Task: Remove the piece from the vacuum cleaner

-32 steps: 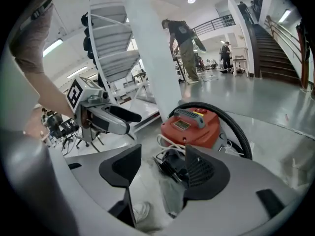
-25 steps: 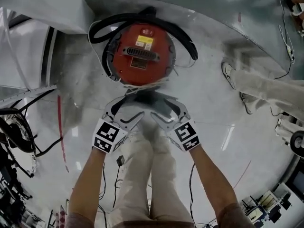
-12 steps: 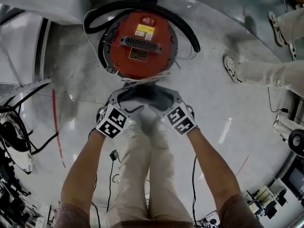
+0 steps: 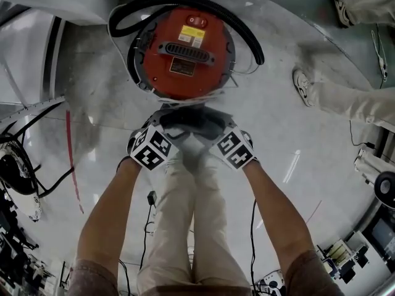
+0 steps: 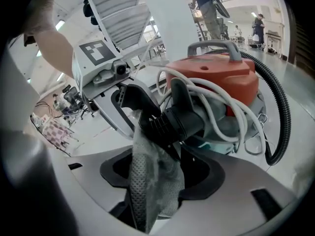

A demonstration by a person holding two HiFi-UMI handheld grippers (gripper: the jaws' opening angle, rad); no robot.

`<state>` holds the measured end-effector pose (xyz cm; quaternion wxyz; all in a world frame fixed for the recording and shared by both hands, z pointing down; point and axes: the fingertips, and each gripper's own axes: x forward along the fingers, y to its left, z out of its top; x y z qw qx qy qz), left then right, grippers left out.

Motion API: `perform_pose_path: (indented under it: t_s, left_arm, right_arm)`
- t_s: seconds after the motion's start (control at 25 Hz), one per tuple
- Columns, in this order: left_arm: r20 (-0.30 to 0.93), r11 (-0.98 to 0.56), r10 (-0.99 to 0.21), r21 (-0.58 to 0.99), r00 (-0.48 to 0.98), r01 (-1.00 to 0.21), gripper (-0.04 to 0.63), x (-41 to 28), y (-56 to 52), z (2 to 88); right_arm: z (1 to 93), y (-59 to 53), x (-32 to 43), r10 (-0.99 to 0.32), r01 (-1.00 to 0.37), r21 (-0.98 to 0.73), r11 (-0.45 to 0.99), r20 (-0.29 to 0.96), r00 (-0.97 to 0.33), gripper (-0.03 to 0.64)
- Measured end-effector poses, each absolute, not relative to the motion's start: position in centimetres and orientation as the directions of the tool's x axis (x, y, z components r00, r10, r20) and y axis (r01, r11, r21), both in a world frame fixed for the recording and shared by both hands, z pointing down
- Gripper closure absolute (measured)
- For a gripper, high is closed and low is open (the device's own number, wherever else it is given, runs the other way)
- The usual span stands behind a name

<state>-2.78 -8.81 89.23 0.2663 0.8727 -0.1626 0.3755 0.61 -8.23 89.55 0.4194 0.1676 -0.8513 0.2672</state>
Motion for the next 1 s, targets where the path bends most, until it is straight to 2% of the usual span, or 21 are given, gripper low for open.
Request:
perform_pose_path:
  t_s: [0.16,0.36,0.6,1.0]
  left_arm:
    - [0.744,-0.797,-0.078,0.353,0.663,-0.49,0.356,-2.5,-8.4,89.3]
    - [0.747,-0.772,-0.087,0.368,0.659,-0.519,0.364,-2.6,-8.2,89.3]
    - [0.753,-0.719,-0.091,0.403,0.651,-0.567,0.433,-3.1,-7.6,89.7]
    - [0.761,-0.642,-0.148,0.412,0.632,-0.647,0.46,-3.5,-7.3,89.6]
  right_arm:
    - [89.7,-8.0,0.6,-0.055,-0.51,-0.321,0.798,0.804,-0.592,0.405]
    - [89.8,-7.8,0.7,-0.084,-0.551,-0.328,0.767,0.8,-0.594,0.411]
    - [89.9,-7.6,0.9,-0.111,-0.587,-0.329,0.74,0.801,-0.588,0.449]
    - [90.1,-6.9,1.1,-0.134,-0.626,-0.335,0.704,0.803,-0.58,0.499]
